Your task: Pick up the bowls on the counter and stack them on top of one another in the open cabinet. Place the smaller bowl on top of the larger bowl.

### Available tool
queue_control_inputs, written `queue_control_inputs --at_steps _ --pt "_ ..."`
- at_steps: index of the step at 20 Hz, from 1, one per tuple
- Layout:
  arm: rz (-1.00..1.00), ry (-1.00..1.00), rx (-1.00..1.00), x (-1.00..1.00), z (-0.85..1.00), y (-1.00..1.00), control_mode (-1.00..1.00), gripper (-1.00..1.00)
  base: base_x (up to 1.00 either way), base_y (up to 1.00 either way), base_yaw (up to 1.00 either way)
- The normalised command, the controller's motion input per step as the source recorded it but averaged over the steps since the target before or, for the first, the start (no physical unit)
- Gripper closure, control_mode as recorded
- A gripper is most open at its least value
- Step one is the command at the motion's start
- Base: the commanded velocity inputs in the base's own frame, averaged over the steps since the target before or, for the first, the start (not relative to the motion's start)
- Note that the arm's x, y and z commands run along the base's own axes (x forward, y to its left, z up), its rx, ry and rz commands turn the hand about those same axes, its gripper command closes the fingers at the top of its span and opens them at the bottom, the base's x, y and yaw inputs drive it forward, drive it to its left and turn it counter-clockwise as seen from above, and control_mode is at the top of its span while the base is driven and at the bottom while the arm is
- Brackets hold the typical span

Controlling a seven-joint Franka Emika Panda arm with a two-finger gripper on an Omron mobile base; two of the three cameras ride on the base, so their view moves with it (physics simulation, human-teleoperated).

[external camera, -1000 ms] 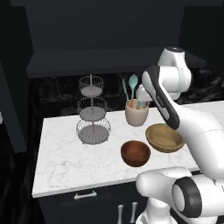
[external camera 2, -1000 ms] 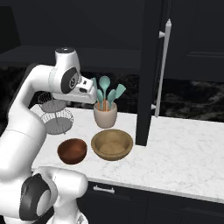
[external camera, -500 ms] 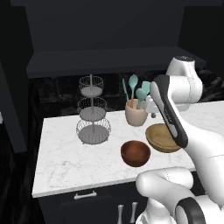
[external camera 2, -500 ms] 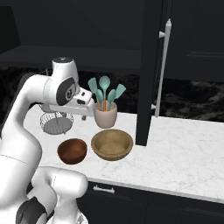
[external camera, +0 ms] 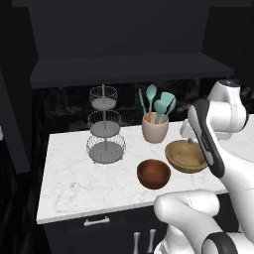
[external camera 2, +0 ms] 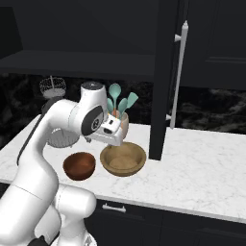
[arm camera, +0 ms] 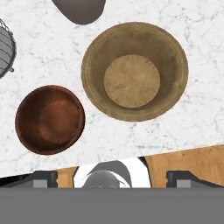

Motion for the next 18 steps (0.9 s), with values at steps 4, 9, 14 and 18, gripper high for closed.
queue_control_inputs --at_steps 4,9,14,18 --pt "-0.14 0.01 0.03 0.0 -0.44 -0.56 -1.0 -1.0 0.0 0.0 0.0" --pt "-0.09 0.01 0.08 0.13 -0.26 -0.58 -1.0 -1.0 0.0 0.0 0.0" --pt "-0.04 0.03 0.02 0.23 -0.19 -0.43 -1.0 -1.0 0.0 0.0 0.0" --pt "-0.01 0.02 0.0 0.18 -0.27 -0.41 -1.0 -1.0 0.0 0.0 0.0"
